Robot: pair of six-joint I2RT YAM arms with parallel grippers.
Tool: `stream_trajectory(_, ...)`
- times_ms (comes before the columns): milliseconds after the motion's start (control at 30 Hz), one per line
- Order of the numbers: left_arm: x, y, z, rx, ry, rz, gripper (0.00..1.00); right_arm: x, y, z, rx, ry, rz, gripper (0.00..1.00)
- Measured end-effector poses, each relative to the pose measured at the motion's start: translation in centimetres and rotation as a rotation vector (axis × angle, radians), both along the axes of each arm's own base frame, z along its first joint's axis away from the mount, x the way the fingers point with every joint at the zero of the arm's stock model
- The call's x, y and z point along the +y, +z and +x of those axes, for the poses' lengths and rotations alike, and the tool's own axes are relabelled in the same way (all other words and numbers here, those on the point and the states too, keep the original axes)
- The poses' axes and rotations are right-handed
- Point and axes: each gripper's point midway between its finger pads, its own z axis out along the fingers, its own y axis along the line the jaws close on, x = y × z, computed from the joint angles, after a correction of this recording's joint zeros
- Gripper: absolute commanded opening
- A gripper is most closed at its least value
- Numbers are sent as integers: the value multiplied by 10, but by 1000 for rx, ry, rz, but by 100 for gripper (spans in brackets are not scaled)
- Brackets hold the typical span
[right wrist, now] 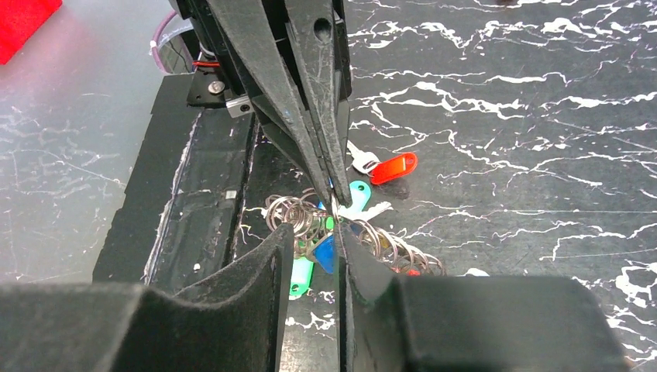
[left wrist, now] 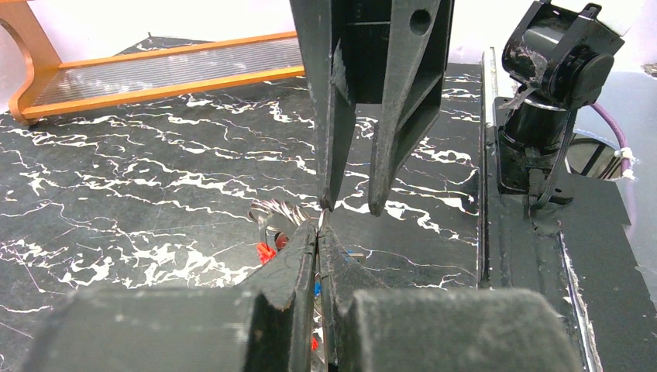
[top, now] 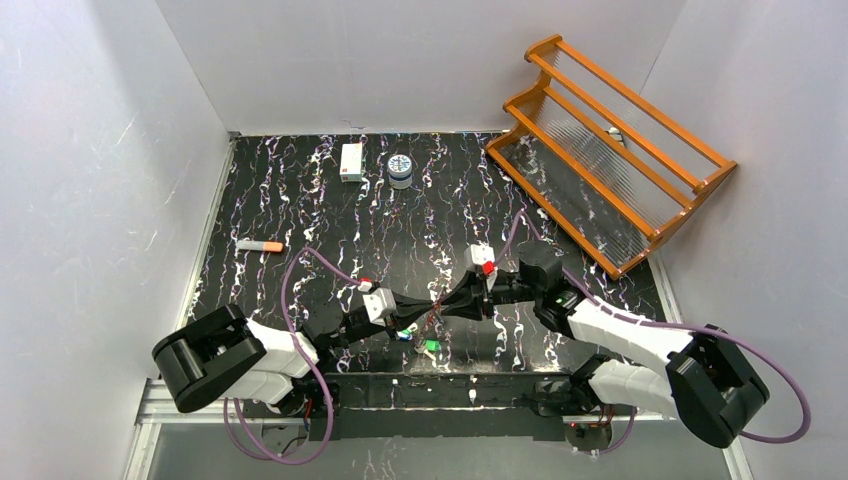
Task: Put the keys on the keyring
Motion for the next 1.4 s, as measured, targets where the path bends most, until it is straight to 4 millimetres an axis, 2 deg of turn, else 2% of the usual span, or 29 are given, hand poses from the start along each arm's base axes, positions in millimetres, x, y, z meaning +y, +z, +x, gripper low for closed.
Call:
stream_trajectory(267,0,-2,-1,4,-3,7,0,5,-10,4,30,0,-14,35)
stream_trajectory(367,0,-2,-1,13,-5,4,0,6,-11,5,34,-2,-13,32)
stream_trajectory(500,0,-2,-2,21,-7,2,0,7,-12,7,40,-7,-14,23)
stream_trajectory(600,-1,-2,-3,24,-13,0,0,8,-12,10,41,-15,-15,22)
stream_trajectory(667,-1,-2,-3,25,-18,1,0,8,-13,10,43,-15,-16,24)
stream_trajectory(800,-1,-2,-4,27,-22,1,0,9,-13,10,44,-13,-17,38)
stream_trajectory(933,-2,-1,-5,24,-26,-3,0,10,-12,8,31,-8,-13,38)
stream_trajectory(1033,-2,-1,-5,23,-26,-4,0,9,-5,9,-1,-14,1,35)
stream_trajectory(1133,-2,-1,-5,23,-26,-4,0,9,0,8,-23,-13,14,29)
stream_trajectory(1400,-2,0,-5,22,-26,-5,0,9,-6,7,-8,-3,0,24)
